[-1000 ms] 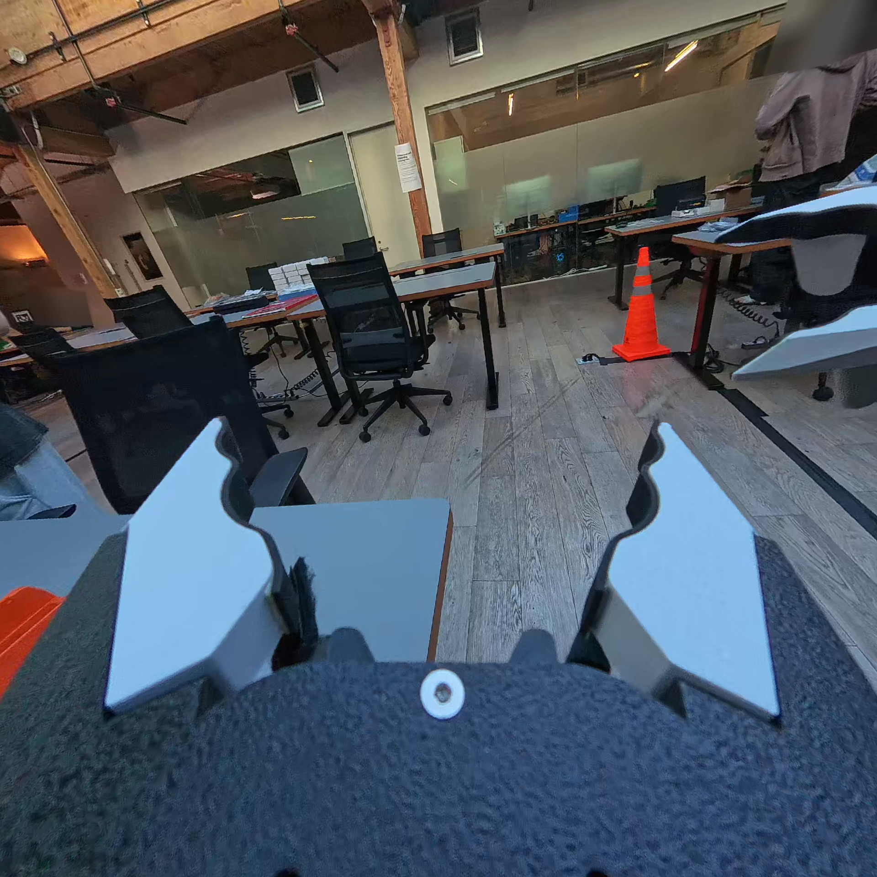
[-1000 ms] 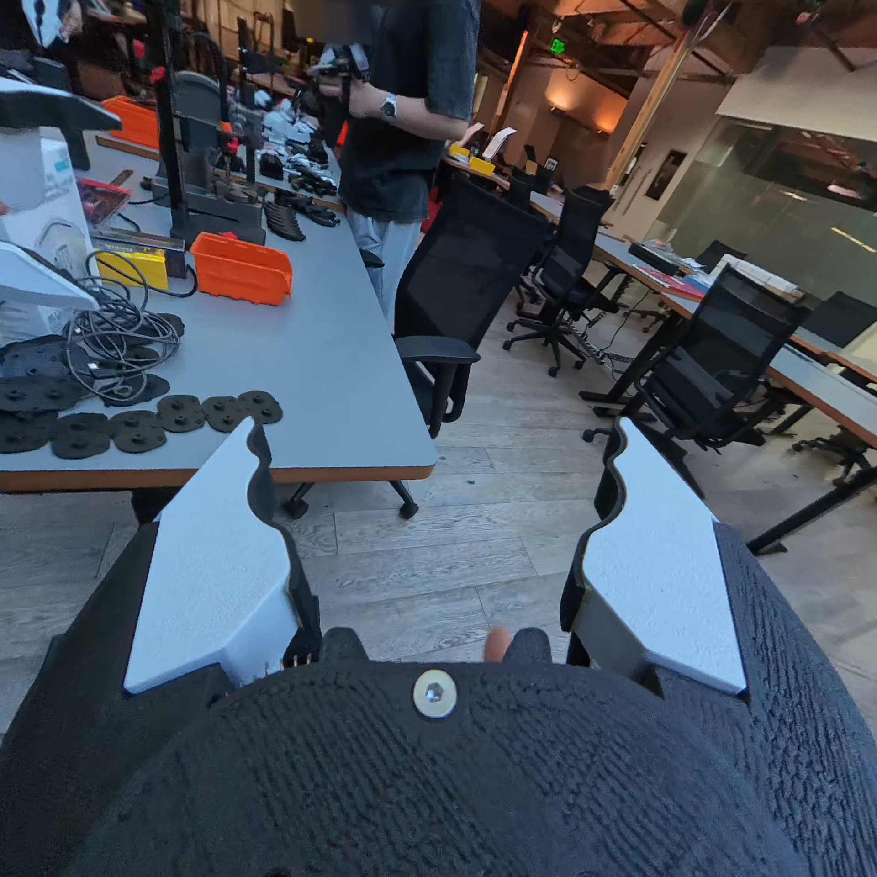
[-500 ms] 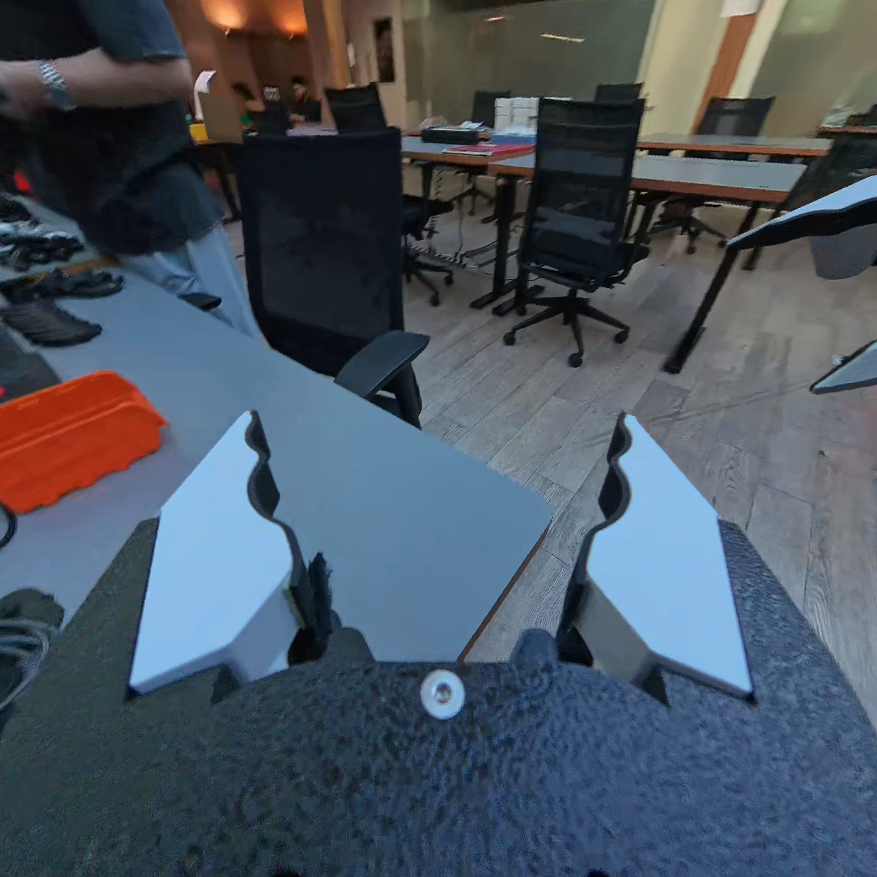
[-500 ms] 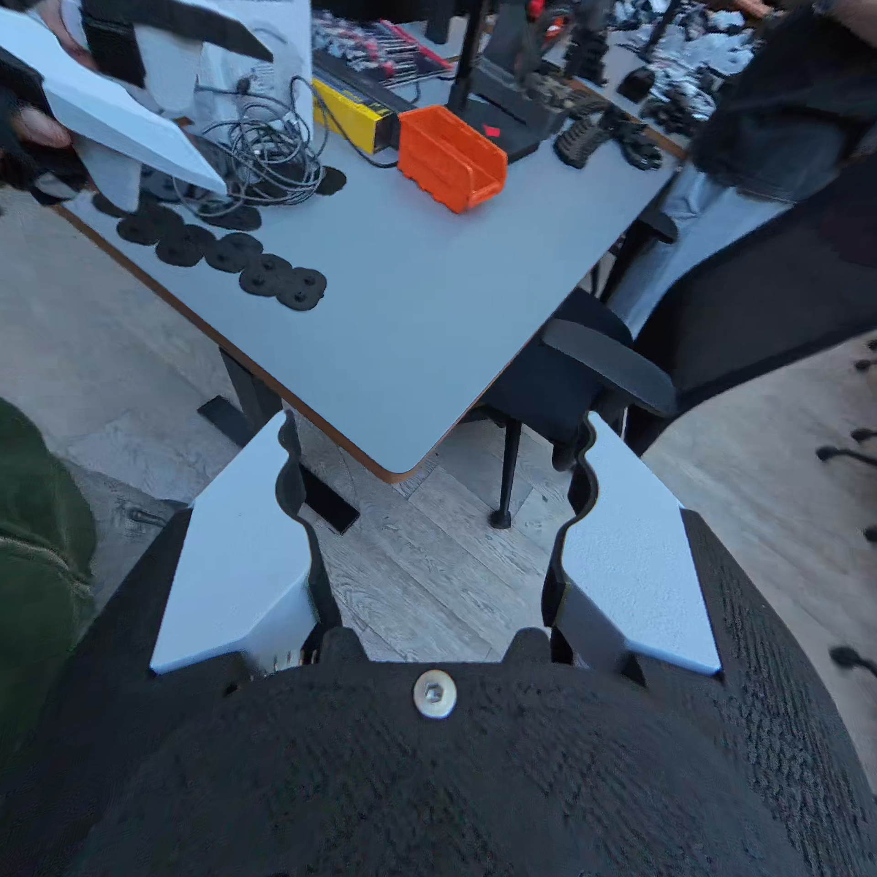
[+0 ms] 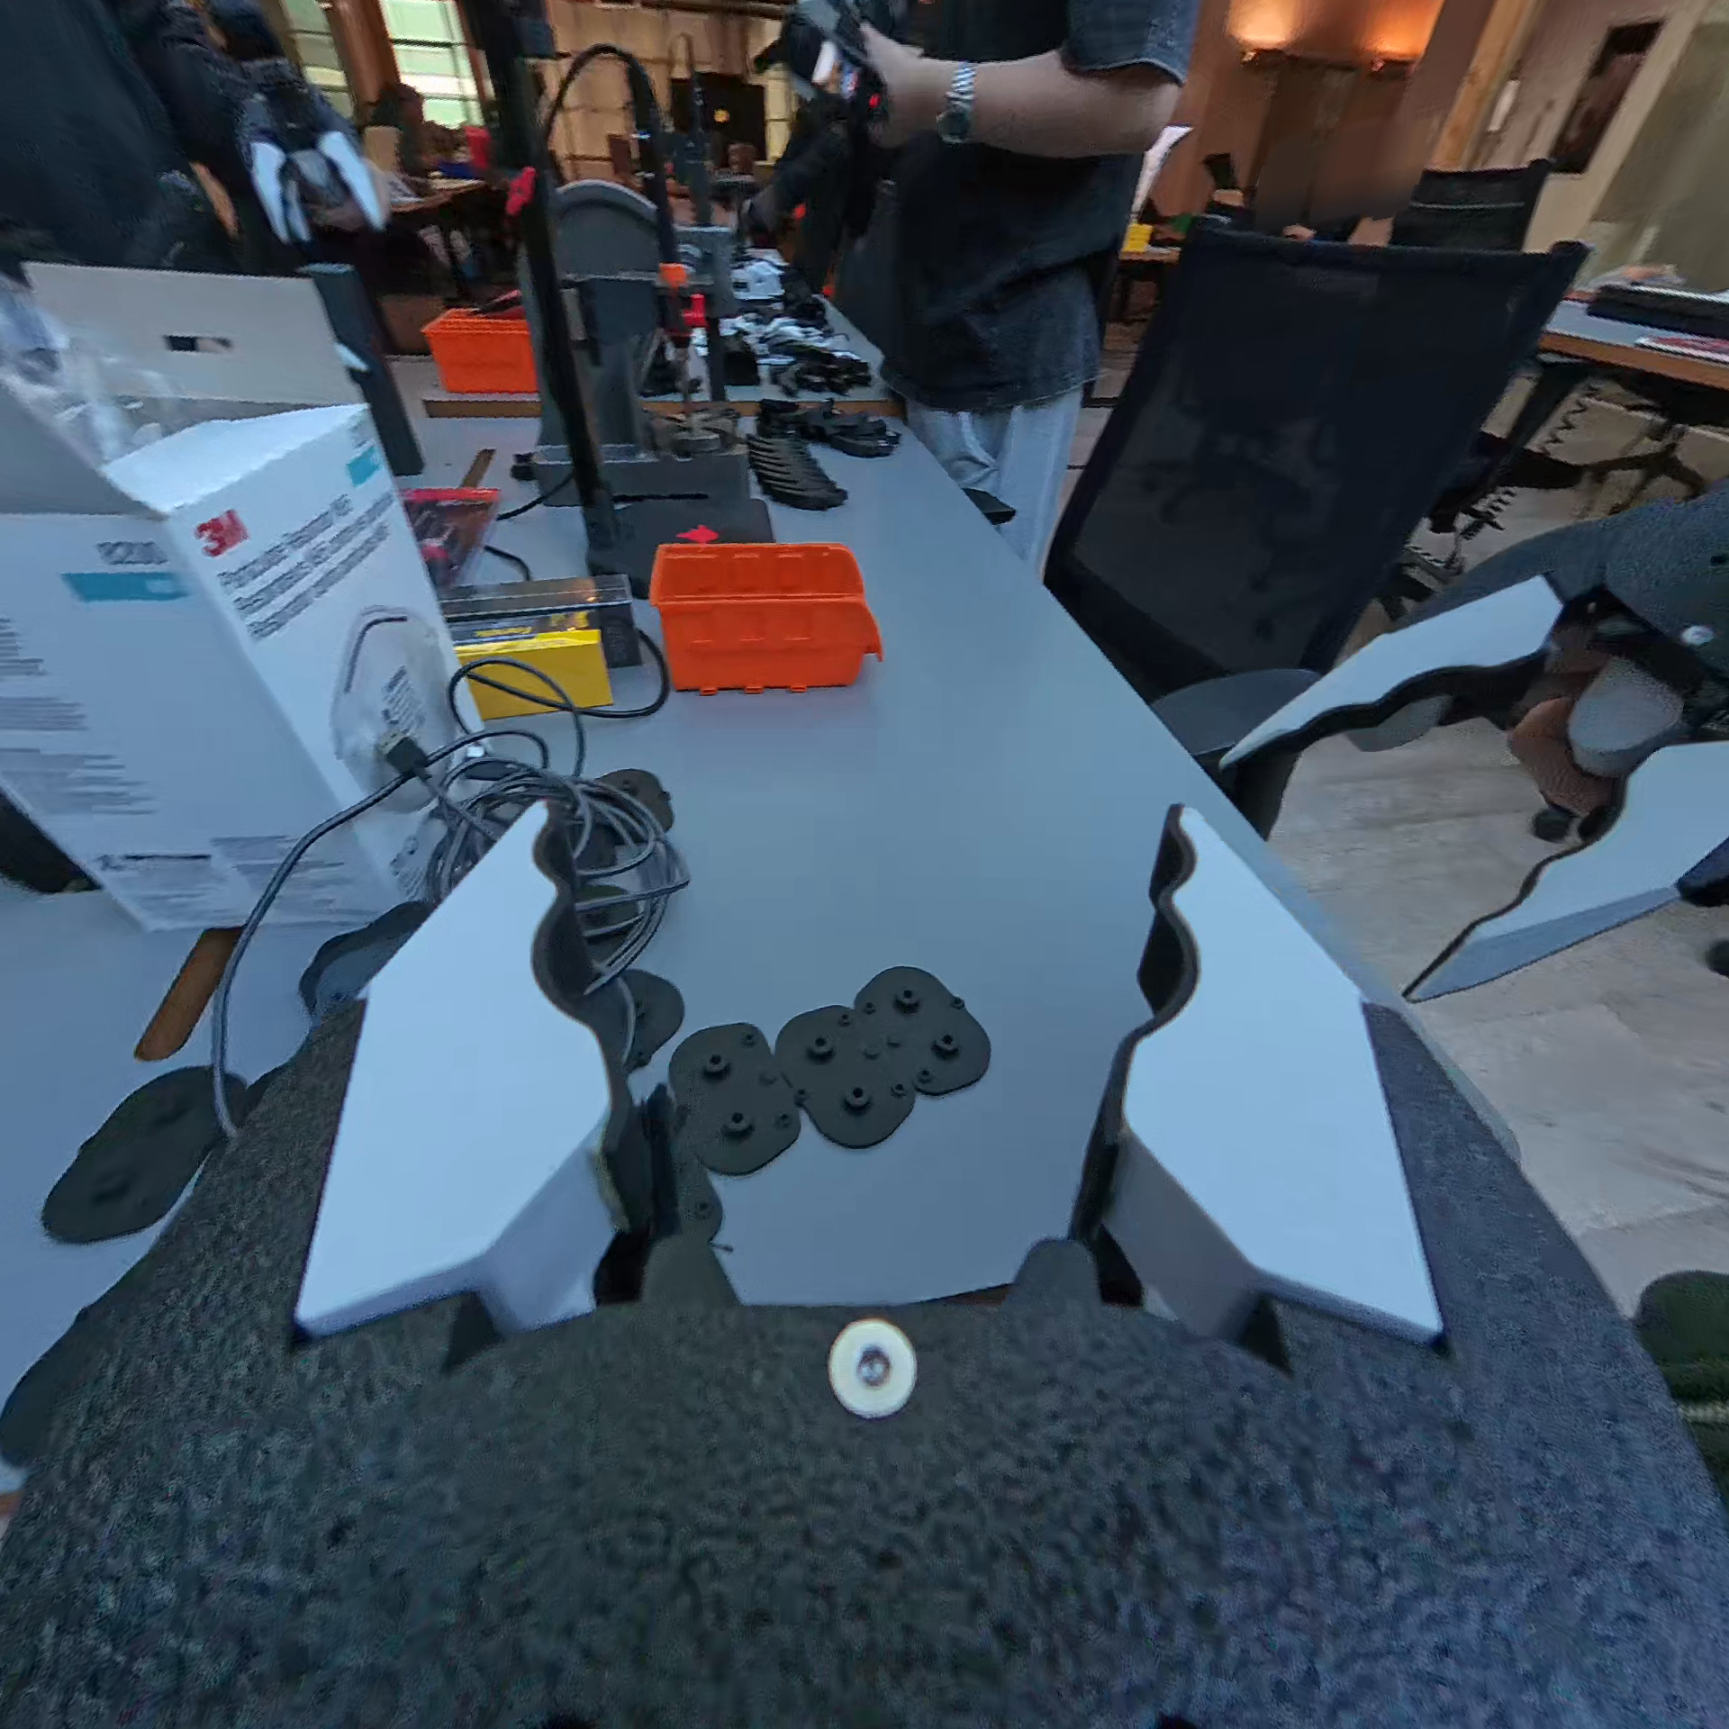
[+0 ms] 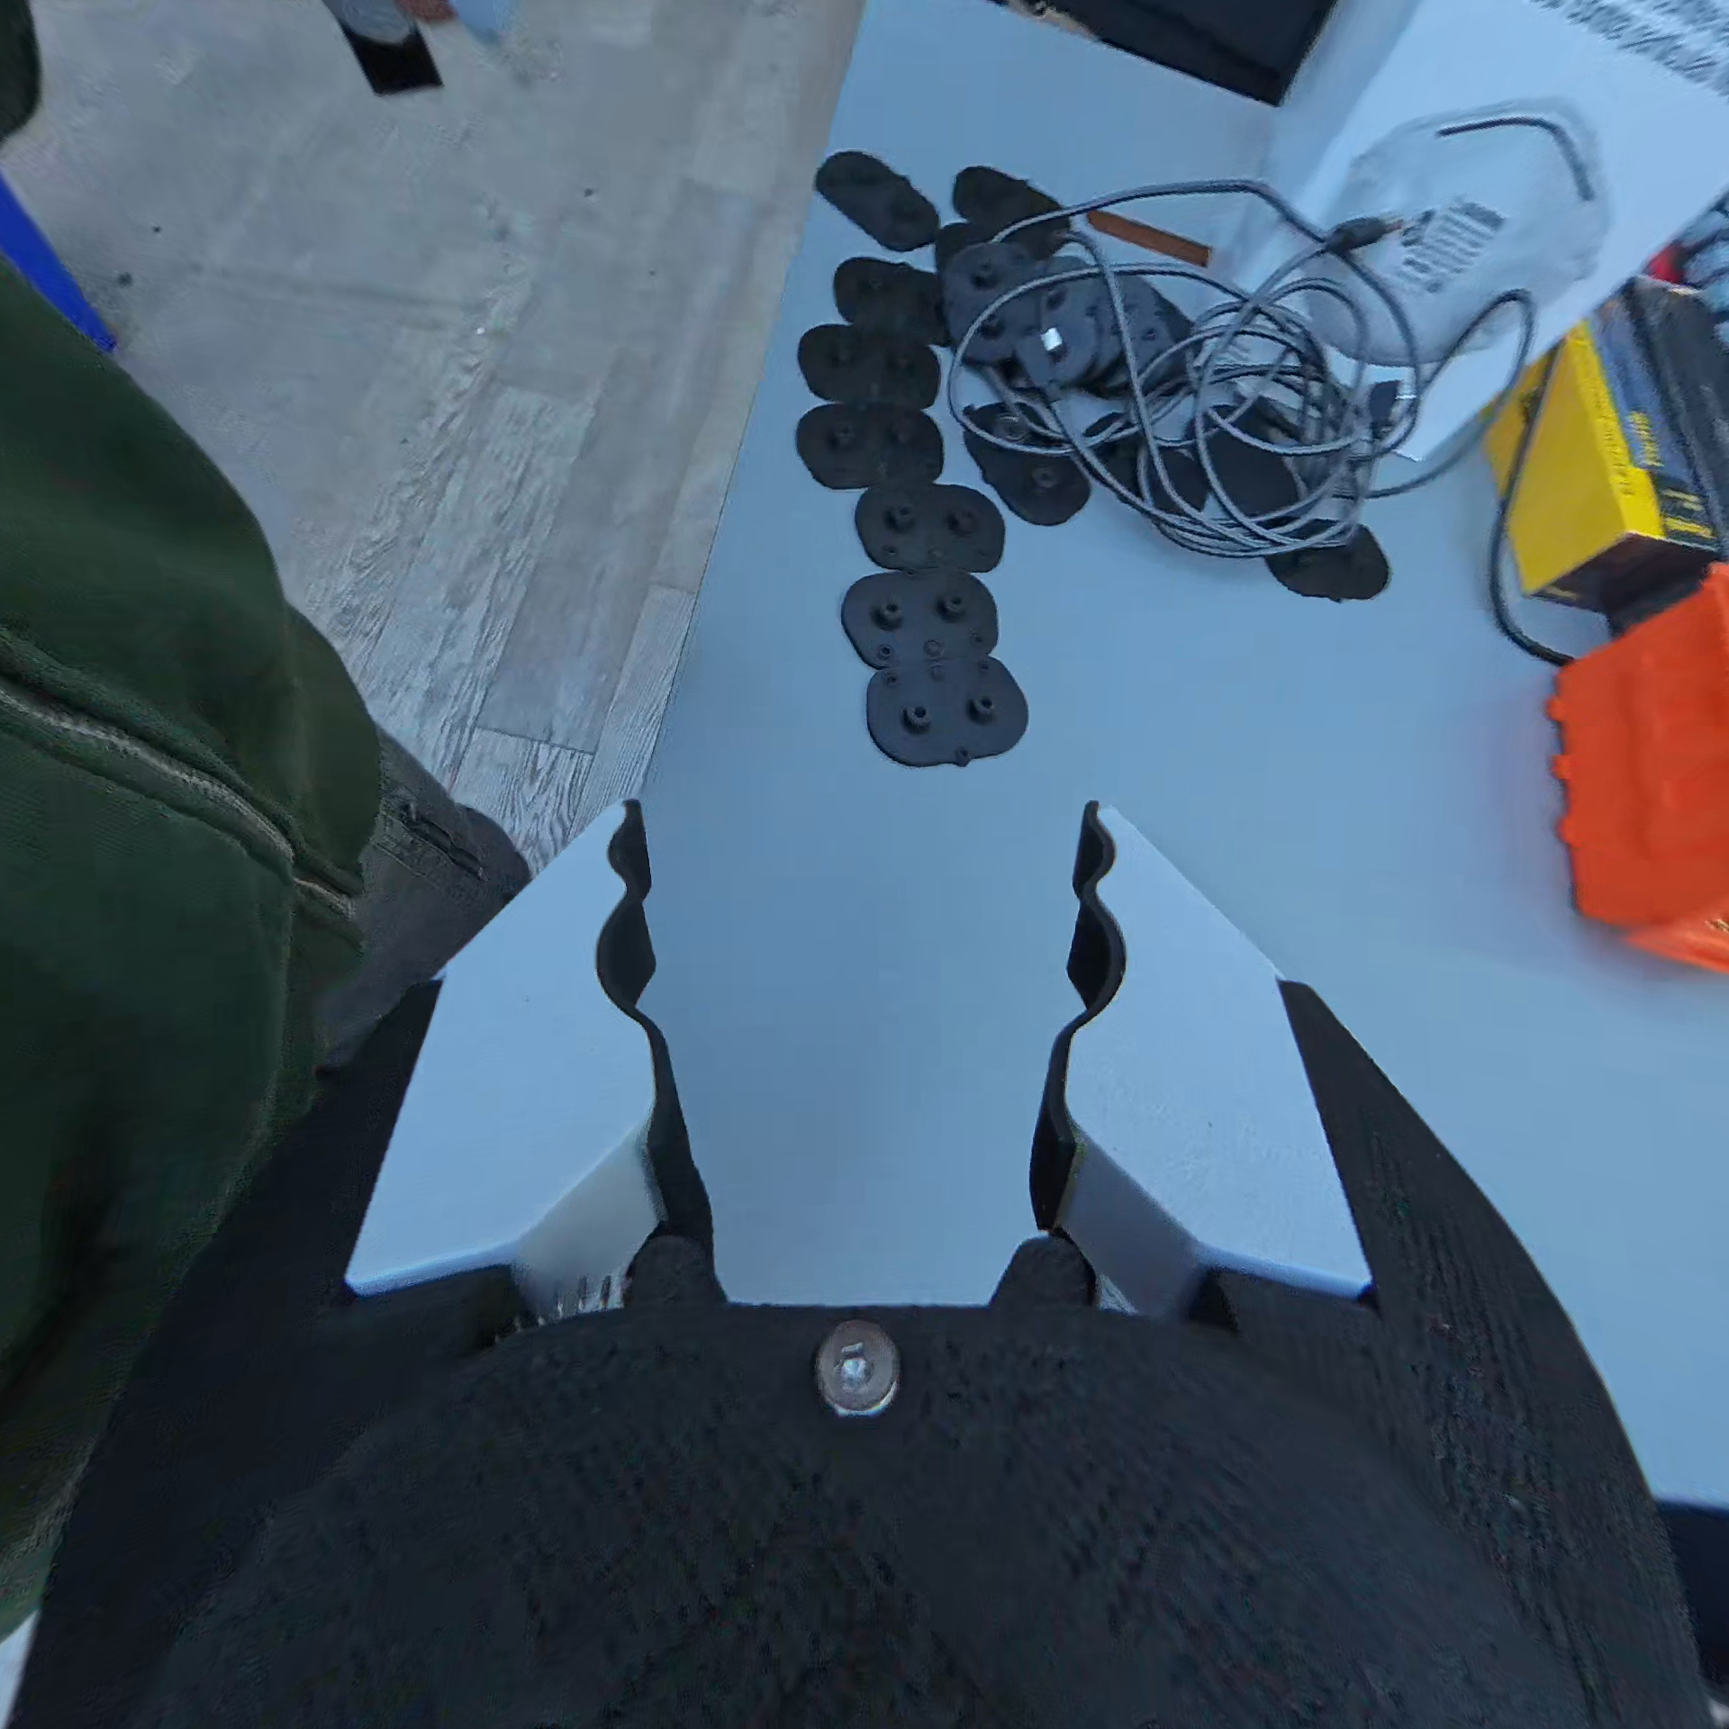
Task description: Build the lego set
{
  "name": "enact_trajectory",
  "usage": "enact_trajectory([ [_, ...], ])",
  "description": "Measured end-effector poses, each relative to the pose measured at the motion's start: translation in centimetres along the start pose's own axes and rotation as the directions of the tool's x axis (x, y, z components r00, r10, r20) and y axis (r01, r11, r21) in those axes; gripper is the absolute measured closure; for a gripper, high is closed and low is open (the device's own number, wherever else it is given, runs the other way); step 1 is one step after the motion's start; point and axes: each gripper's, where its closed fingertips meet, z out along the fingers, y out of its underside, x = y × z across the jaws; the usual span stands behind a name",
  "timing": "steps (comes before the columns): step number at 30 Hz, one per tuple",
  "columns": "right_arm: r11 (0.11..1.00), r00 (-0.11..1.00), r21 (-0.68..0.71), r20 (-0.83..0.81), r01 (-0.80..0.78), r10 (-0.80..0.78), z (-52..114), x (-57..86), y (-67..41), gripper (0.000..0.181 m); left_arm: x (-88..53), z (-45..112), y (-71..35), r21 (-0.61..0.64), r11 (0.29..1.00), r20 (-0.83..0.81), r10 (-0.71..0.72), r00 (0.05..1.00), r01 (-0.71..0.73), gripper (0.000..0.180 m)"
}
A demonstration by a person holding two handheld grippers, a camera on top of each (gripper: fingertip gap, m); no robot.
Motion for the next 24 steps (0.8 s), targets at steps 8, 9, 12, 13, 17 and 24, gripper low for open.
enact_trajectory([
  [8,0.994,0.944,-0.056,0.323,0.091,-0.068,10.8,2.0,3.5,0.088,-2.3,-5.4,3.3,-0.042,0.994,0.325,-0.084,0.942,0.103,0.061],
  [9,0.994,0.94,-0.059,0.334,0.097,-0.072,12.0,2.5,4.0,0.087,-2.3,-6.1,3.8,-0.05,0.992,0.366,-0.087,0.927,0.113,0.061],
  [12,0.994,0.912,-0.056,0.405,0.092,-0.062,14.1,2.9,4.8,0.087,-1.4,-8.3,4.9,-0.058,0.987,0.471,-0.105,0.876,0.149,0.061],
  [13,0.994,0.904,-0.052,0.421,0.1,-0.069,14.5,2.9,4.9,0.087,-1.0,-8.9,5.2,-0.055,0.986,0.501,-0.111,0.858,0.16,0.061],
  [17,0.993,0.888,-0.015,0.448,0.121,-0.102,15.5,2.6,4.4,0.093,0.6,-10.3,6.5,-0.058,0.976,0.576,-0.137,0.806,0.208,0.061],
  [24,0.994,0.916,0.009,0.387,0.11,-0.105,16.1,2.9,4.0,0.11,2.2,-11.2,7.5,-0.05,0.97,0.641,-0.15,0.753,0.237,0.062],
])
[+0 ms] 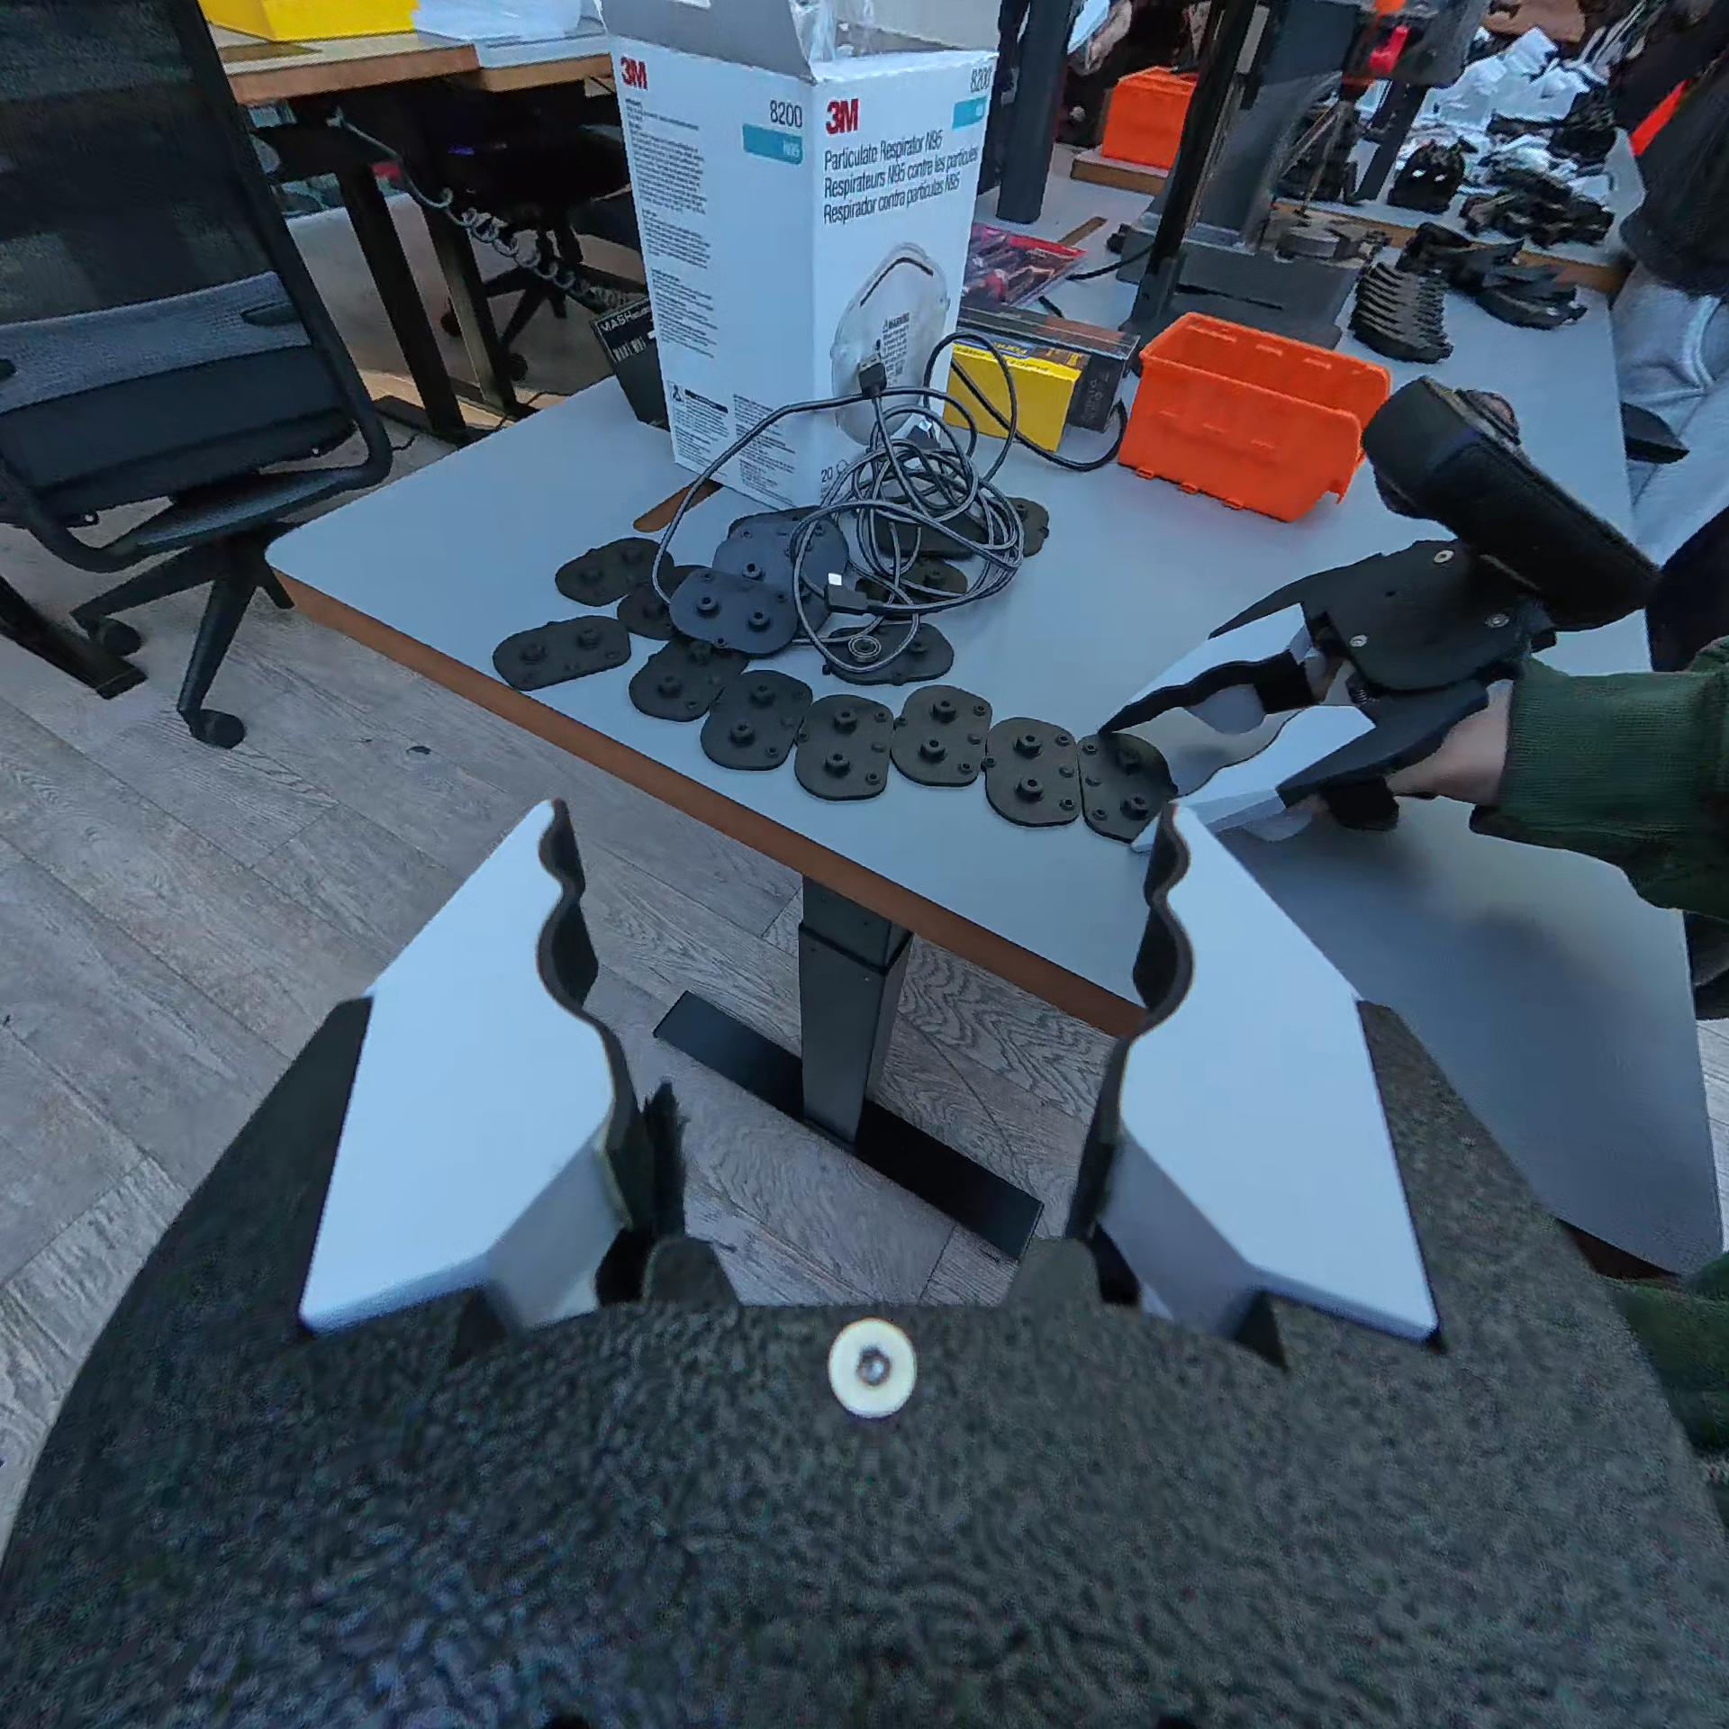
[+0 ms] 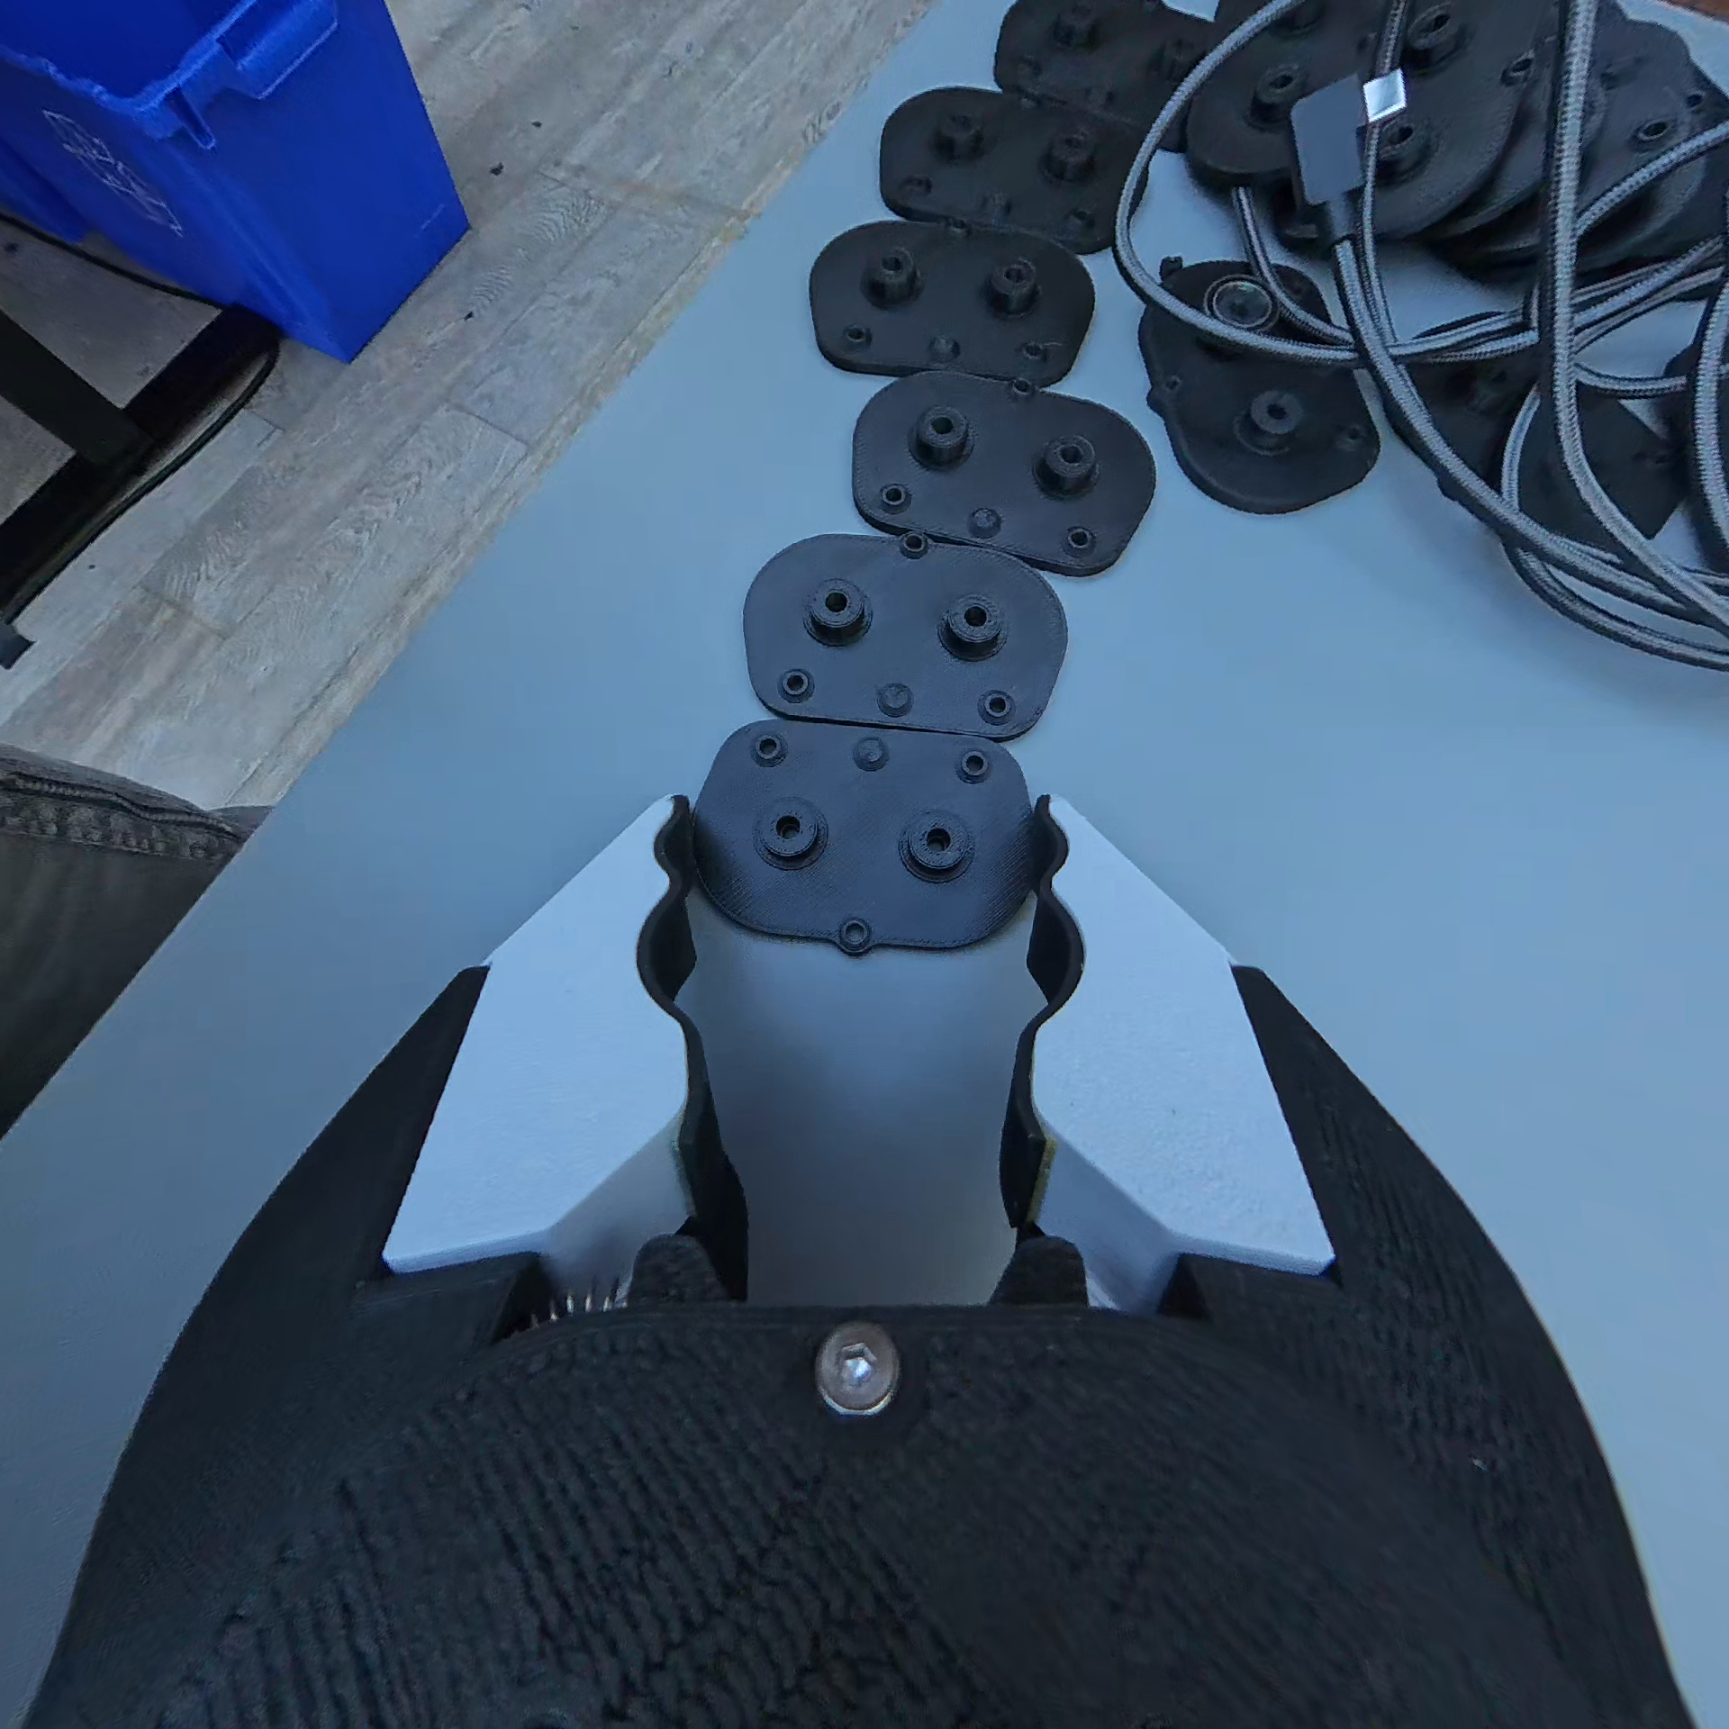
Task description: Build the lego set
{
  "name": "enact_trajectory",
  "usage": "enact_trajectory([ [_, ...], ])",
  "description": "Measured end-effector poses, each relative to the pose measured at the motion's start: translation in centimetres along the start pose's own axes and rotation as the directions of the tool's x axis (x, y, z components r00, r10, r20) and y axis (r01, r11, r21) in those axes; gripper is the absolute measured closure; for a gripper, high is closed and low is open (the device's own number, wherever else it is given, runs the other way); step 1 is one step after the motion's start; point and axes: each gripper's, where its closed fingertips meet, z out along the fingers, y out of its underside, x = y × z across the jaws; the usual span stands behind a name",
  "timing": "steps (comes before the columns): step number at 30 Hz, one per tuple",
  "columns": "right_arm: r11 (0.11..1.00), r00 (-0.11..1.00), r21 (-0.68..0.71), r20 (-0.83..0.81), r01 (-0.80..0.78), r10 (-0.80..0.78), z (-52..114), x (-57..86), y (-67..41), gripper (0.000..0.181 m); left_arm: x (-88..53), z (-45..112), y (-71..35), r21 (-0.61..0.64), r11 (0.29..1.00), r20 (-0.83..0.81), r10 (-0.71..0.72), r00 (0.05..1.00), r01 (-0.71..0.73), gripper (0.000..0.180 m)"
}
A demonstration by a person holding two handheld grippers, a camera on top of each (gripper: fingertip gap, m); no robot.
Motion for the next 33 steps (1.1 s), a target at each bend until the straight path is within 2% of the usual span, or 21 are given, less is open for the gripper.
enact_trajectory([
  [5,0.993,0.987,-0.001,-0.114,-0.114,0.113,-0.4,0.1,0.2,0.11,0.0,-0.5,0.2,-0.018,0.999,0.0,0.027,1.0,-0.027,0.062],
  [13,0.952,0.904,0.007,-0.312,-0.306,0.293,-2.0,-1.5,1.8,0.11,-0.3,-0.2,-0.7,-0.02,0.999,-0.05,0.042,0.998,-0.043,0.064],
  [14,0.95,0.901,0.019,-0.314,-0.31,0.3,-2.1,-1.7,1.9,0.106,-0.2,-0.1,-0.8,-0.021,0.999,-0.061,0.049,0.997,-0.05,0.064],
  [15,0.946,0.89,0.057,-0.325,-0.319,0.32,-2.2,-1.6,1.6,0.08,0.0,0.0,-0.9,-0.022,0.998,-0.071,0.053,0.996,-0.055,0.064],
  [16,0.942,0.89,0.103,-0.308,-0.319,0.336,-2.4,-1.5,0.7,0.071,0.1,0.0,-0.9,-0.025,0.998,-0.08,0.056,0.995,-0.058,0.064],
  [17,0.939,0.899,0.144,-0.275,-0.313,0.342,-2.5,-1.4,-0.4,0.069,0.1,0.1,-0.9,-0.029,0.998,-0.089,0.059,0.994,-0.062,0.064],
  [19,0.947,0.93,0.164,-0.203,-0.276,0.306,-1.8,-1.1,-2.2,0.072,0.1,0.0,-0.7,-0.035,0.997,-0.1,0.065,0.993,-0.069,0.064],
  [25,0.988,0.986,0.002,-0.06,-0.157,0.157,2.0,0.0,-3.5,0.081,0.0,0.0,-0.3,-0.054,0.996,-0.12,0.066,0.991,-0.072,0.063],
  [28,0.989,0.99,-0.054,0.01,-0.137,0.137,3.0,-0.1,-3.4,0.085,-0.2,-0.5,-0.2,-0.055,0.995,-0.118,0.073,0.99,-0.08,0.063],
  [33,0.988,0.99,-0.074,-0.046,-0.135,0.132,2.7,0.7,-3.0,0.119,-0.8,-1.0,0.4,-0.067,0.996,-0.107,0.05,0.993,-0.058,0.064],
])
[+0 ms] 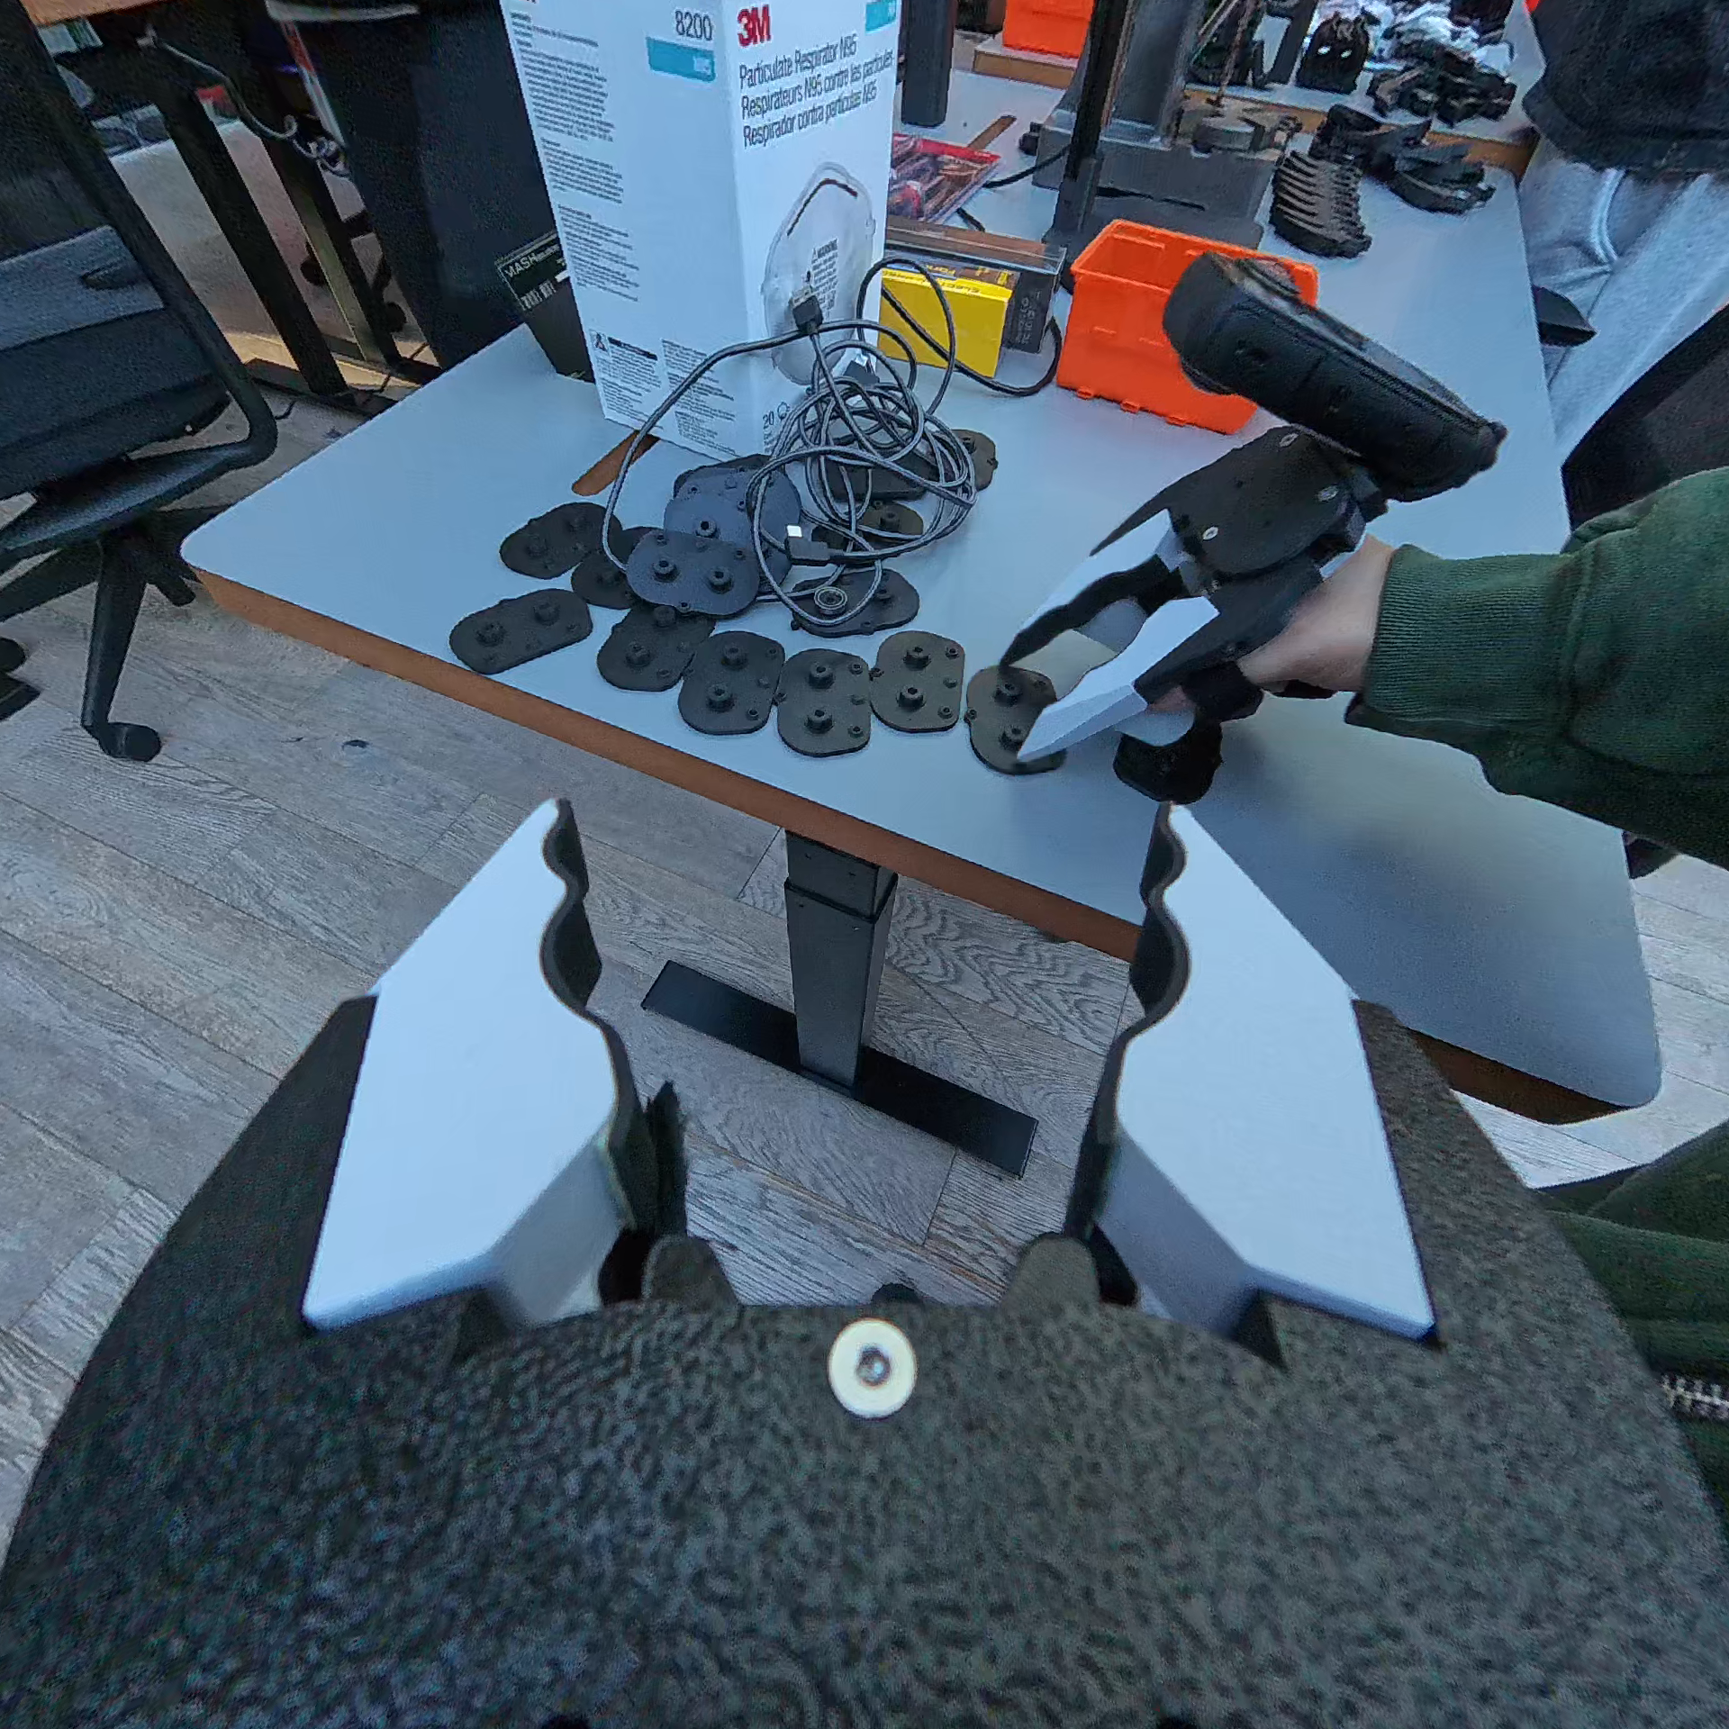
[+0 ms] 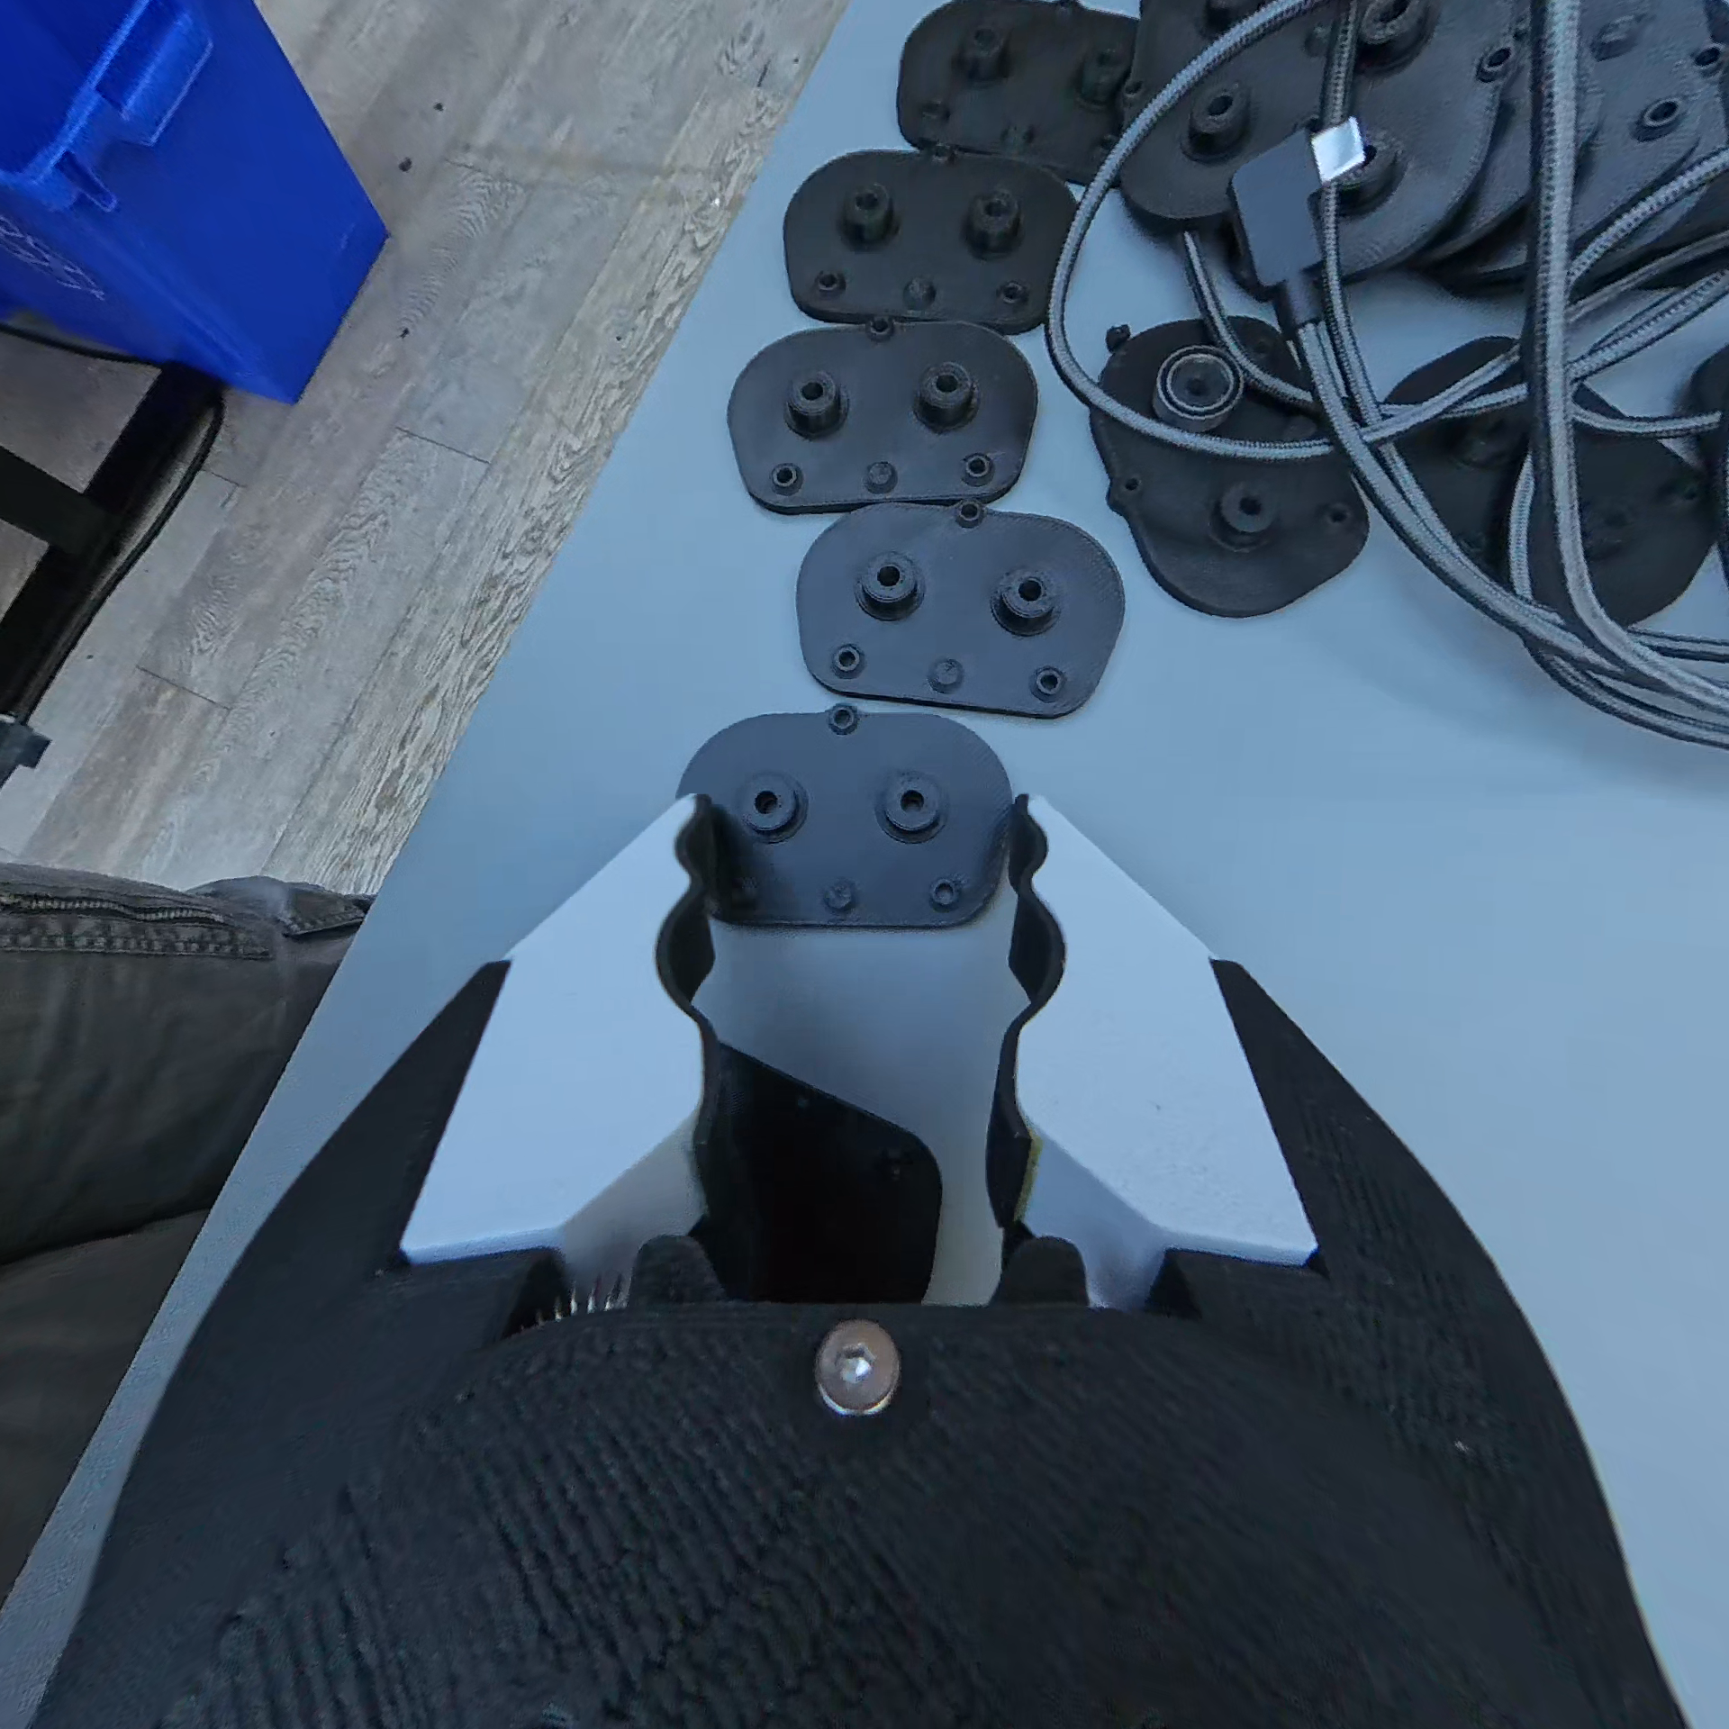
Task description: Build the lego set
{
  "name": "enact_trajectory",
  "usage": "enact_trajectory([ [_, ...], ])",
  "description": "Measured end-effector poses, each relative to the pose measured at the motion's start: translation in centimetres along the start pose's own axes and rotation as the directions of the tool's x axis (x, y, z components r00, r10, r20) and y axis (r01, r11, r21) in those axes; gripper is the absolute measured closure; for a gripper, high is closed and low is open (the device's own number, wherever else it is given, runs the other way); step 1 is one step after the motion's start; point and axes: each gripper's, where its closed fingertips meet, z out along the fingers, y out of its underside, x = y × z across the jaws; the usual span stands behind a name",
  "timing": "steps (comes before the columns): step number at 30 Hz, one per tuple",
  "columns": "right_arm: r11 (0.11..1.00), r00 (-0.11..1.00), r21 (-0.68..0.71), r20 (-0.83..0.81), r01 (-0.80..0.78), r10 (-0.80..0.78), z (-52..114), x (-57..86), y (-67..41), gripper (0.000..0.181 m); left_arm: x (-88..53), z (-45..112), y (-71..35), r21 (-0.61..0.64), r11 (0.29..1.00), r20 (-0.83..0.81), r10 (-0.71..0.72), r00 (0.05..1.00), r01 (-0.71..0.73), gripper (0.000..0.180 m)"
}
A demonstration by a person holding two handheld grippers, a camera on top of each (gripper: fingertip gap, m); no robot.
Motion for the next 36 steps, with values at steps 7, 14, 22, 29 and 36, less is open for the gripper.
enact_trajectory([
  [7,0.993,0.986,-0.002,-0.117,-0.12,0.119,-1.0,1.5,1.1,0.125,-0.1,0.2,0.2,-0.004,1.0,-0.01,-0.017,1.0,0.017,0.064],
  [14,0.981,0.962,0.015,-0.191,-0.193,0.192,-3.4,5.1,1.7,0.106,-0.2,0.5,0.1,0.001,1.0,-0.021,-0.022,1.0,0.022,0.064],
  [22,0.981,0.973,-0.041,-0.143,-0.189,0.182,-3.1,3.1,1.0,0.088,-0.6,0.6,0.0,0.01,0.999,-0.012,-0.037,0.999,0.037,0.065],
  [29,0.902,0.911,-0.134,-0.1,-0.411,0.401,-4.7,4.6,2.1,0.103,-1.0,0.1,0.1,0.015,0.999,0.004,-0.042,0.999,0.042,0.066],
  [36,0.749,0.787,-0.251,-0.109,-0.613,0.608,-5.1,4.0,3.8,0.152,-1.8,-0.6,0.0,0.032,0.998,0.036,-0.063,0.997,0.062,0.066],
])
